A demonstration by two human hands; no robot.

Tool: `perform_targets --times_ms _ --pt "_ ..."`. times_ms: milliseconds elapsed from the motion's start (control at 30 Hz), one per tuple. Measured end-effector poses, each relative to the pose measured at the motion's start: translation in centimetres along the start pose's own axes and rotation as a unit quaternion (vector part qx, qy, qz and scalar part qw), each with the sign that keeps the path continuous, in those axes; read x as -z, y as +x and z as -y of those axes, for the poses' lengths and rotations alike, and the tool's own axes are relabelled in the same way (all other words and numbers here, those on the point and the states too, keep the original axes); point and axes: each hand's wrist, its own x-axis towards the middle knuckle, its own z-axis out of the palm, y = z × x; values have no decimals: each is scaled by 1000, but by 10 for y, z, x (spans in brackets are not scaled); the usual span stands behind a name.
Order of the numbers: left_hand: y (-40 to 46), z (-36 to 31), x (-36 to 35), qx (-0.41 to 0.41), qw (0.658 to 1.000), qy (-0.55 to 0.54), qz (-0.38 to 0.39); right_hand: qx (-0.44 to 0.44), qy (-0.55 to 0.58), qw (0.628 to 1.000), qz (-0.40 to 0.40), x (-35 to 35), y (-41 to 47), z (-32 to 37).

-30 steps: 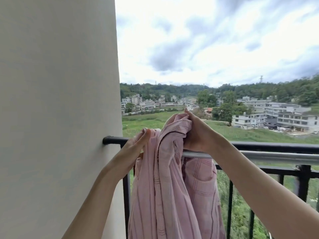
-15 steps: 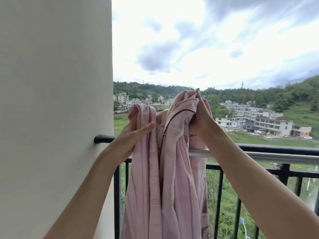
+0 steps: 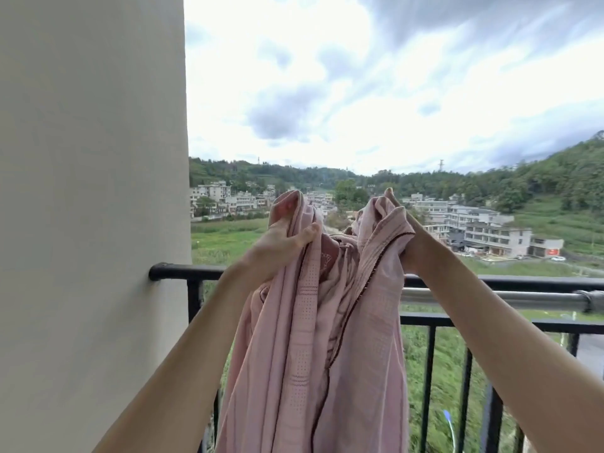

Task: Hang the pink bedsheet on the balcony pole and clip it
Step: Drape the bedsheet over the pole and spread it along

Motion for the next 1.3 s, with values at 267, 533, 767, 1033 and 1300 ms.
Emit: perform_targets --times_ms 267,533,767,1033,1300 --pt "-6 24 1 48 986 159 28 -75 25 995 53 13 10 -17" --pt "-1 16 -7 -18 987 154 -34 75 213 973 -54 22 18 -1" --pt "-29 56 9 -13 993 119 5 19 143 989 -7 14 -6 -29" --pt "-33 83 19 26 996 38 -78 -15 124 992 -22 16 -6 -34" --pt "-24 92 19 12 986 18 -167 -52 158 986 -4 17 -4 -36"
